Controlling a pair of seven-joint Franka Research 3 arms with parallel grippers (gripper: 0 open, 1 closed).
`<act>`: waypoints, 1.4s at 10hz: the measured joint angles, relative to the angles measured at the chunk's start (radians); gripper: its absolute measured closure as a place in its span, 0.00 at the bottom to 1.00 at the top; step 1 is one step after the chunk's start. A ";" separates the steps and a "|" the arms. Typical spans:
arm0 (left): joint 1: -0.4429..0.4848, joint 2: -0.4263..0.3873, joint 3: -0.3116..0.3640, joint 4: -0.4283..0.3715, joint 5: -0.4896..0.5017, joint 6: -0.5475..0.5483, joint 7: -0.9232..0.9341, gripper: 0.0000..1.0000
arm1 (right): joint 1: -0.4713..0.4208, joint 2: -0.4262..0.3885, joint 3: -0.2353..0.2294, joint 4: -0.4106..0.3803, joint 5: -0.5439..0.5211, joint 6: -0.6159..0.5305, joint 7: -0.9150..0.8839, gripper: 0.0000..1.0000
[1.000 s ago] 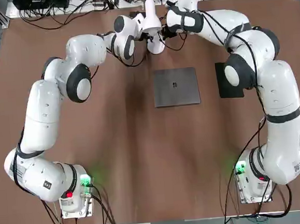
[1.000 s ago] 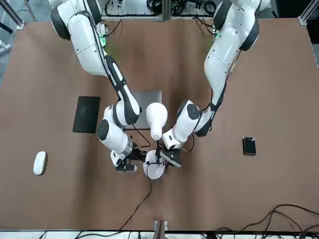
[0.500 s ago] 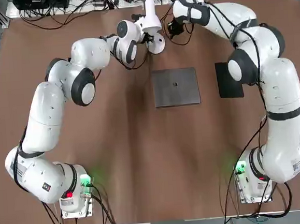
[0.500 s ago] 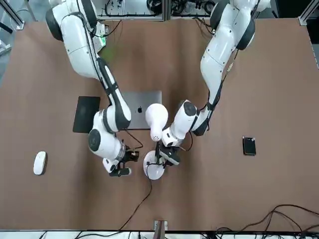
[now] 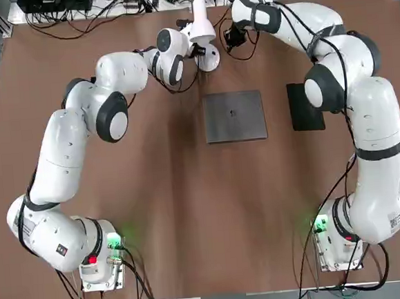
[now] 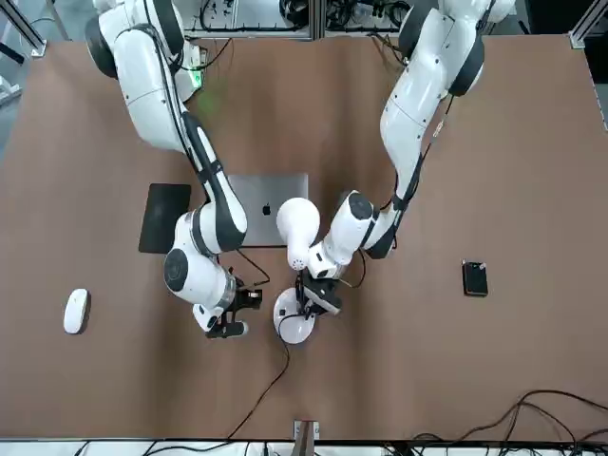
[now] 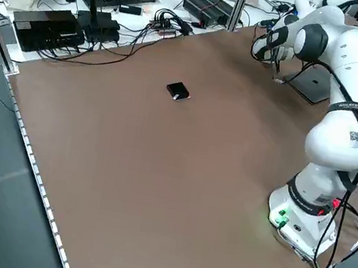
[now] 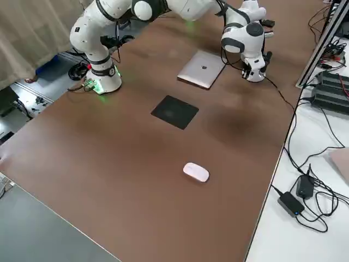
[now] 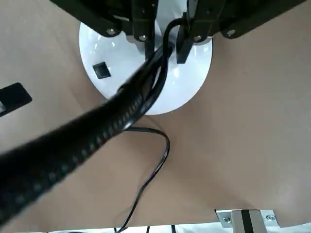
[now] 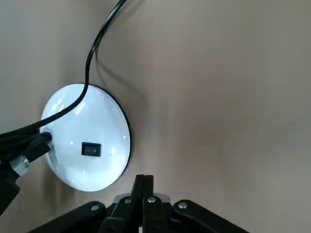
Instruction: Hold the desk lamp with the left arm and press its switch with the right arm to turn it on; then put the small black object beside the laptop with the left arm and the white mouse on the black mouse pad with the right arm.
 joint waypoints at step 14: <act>-0.120 0.001 0.124 0.001 0.001 0.032 0.007 0.85 | 0.054 0.000 0.004 0.056 -0.018 0.007 0.050 0.99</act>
